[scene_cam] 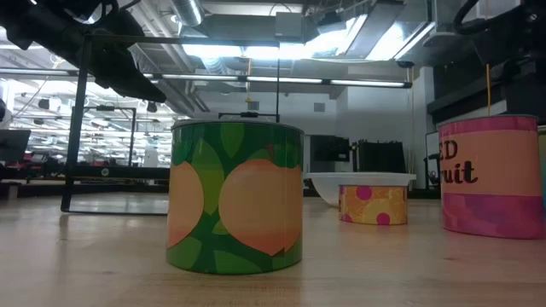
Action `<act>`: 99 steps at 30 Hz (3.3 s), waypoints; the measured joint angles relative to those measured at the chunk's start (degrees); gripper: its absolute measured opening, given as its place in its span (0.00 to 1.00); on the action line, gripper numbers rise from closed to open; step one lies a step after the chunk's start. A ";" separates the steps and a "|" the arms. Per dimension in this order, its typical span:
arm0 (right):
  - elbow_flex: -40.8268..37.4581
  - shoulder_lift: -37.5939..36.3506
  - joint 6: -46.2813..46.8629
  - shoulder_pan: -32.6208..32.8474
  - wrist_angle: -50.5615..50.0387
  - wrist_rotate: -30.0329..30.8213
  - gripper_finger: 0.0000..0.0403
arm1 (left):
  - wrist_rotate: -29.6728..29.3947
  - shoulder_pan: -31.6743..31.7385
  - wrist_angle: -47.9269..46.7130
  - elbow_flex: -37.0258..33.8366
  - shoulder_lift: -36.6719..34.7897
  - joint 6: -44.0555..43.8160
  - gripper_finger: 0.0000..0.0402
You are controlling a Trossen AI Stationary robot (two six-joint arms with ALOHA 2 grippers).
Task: Pick and place cans onto a shelf
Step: Put the large canned cherries on the shelf
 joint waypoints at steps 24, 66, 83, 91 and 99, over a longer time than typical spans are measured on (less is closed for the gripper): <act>0.15 -0.10 -7.67 0.00 1.01 0.26 0.01 | 0.00 0.00 -0.02 0.00 0.00 -0.02 0.18; 32.35 7.77 -40.46 -25.25 -3.50 6.49 0.00 | 0.00 0.00 -0.02 0.00 0.01 -0.07 0.18; 62.79 36.66 -55.30 -38.85 -3.28 9.43 0.00 | 0.00 -0.02 -0.06 0.00 0.02 -0.11 0.18; 73.06 45.64 -57.64 -41.11 -3.45 8.89 0.00 | -0.02 -0.02 -0.38 0.00 0.02 -0.11 0.18; 75.76 49.44 -58.33 -41.32 -2.58 8.76 0.00 | 0.00 -0.02 -0.79 0.00 0.02 -0.11 0.18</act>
